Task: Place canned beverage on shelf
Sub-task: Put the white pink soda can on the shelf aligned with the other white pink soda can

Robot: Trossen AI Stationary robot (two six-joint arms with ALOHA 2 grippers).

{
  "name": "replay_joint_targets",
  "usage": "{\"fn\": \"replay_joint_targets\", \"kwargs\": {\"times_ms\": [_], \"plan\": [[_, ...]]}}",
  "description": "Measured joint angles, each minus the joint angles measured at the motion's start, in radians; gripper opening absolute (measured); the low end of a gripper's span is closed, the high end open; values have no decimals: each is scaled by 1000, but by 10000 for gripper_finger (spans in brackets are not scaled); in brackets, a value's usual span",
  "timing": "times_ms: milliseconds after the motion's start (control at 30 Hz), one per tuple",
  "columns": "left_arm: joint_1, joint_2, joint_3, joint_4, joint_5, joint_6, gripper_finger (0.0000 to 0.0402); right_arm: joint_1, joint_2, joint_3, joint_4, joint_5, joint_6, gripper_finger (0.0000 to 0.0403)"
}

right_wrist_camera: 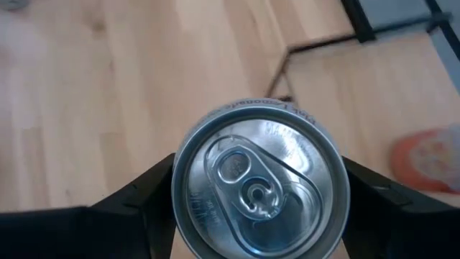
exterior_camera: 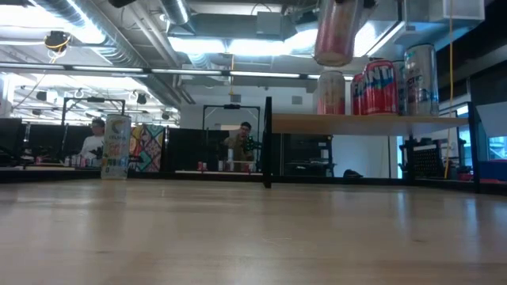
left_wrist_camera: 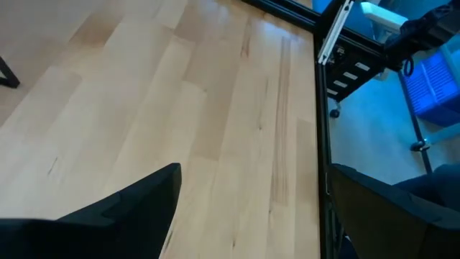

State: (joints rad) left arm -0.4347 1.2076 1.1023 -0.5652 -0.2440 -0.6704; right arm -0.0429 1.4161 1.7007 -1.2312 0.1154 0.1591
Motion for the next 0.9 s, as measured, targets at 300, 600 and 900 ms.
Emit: {"fn": "replay_joint_targets", "kwargs": {"times_ms": [300, 600, 900], "plan": [[0, 0, 0, -2, -1, 52, 345, -182, -18, 0, -38, -41, -60, 270], [5, 0, 0, -3, -1, 55, 345, -325, -12, 1, -52, -83, -119, 270], [5, 0, 0, -3, -2, 52, 345, -450, 36, -65, -18, -172, -194, 270]]}}
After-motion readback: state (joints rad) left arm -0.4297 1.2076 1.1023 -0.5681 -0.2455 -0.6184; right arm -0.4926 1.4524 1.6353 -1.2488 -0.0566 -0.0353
